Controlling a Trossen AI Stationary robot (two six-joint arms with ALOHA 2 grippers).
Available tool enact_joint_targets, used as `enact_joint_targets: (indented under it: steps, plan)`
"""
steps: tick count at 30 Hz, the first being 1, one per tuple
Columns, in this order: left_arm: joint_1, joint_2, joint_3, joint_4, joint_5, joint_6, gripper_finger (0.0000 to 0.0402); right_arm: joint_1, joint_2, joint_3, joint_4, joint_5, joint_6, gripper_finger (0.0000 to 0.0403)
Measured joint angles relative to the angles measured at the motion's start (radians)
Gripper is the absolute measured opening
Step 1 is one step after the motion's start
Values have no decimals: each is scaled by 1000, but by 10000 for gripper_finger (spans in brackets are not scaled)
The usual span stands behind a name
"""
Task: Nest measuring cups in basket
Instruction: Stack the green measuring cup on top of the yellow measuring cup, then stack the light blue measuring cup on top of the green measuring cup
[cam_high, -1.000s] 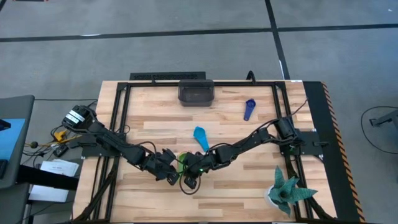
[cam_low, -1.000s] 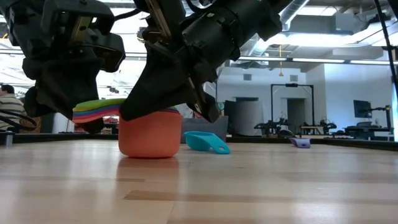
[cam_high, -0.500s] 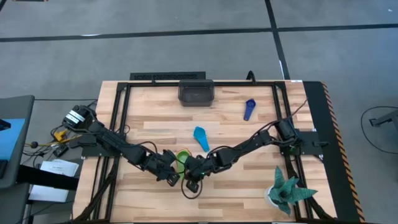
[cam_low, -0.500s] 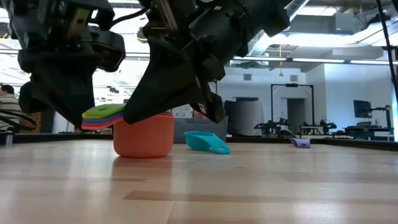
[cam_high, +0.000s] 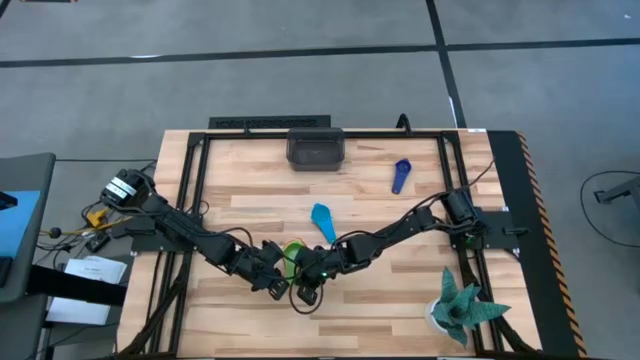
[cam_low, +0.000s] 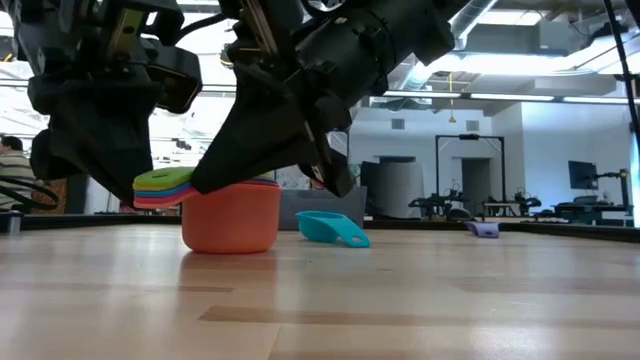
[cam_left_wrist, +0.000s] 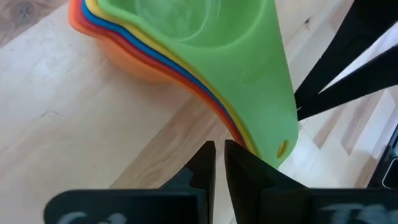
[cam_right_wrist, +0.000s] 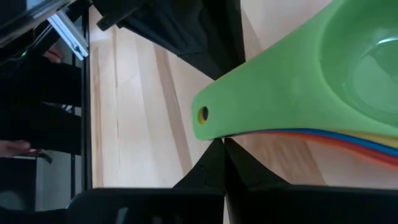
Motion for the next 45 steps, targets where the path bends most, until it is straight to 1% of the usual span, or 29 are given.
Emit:
enact_joint_targets:
  steps: [8,12,16,21,24,27,31,34,36,40,45]
  plan:
    - [0,0,0,4,0,-2,22,0,-1,0,-13,-8,-5,13]
    - [0,-15,0,-9,0,-14,22,7,-34,0,-46,-19,-5,14]
    - [0,-52,0,-57,-9,-19,22,17,-97,0,-124,-35,-18,27]
    - [0,-129,0,-174,-29,-54,22,9,-202,0,-294,-17,-36,43]
    - [0,-195,0,-234,-71,-72,22,-4,-275,0,-389,12,-51,57]
    - [7,-262,0,-259,-145,-73,22,-24,-338,0,-491,48,-73,72]
    - [42,-327,0,-242,-259,-59,24,-55,-411,0,-622,103,-122,101]
    - [88,-332,0,-170,-286,-19,36,-76,-465,-3,-712,146,-171,128]
    - [124,-324,0,-112,-290,5,50,-85,-512,-35,-715,165,-187,146]
    - [177,-301,0,-39,-316,26,83,-105,-647,-177,-696,174,-187,174]
    - [231,-249,57,-38,-342,54,112,-134,-840,-391,-615,173,-146,189]
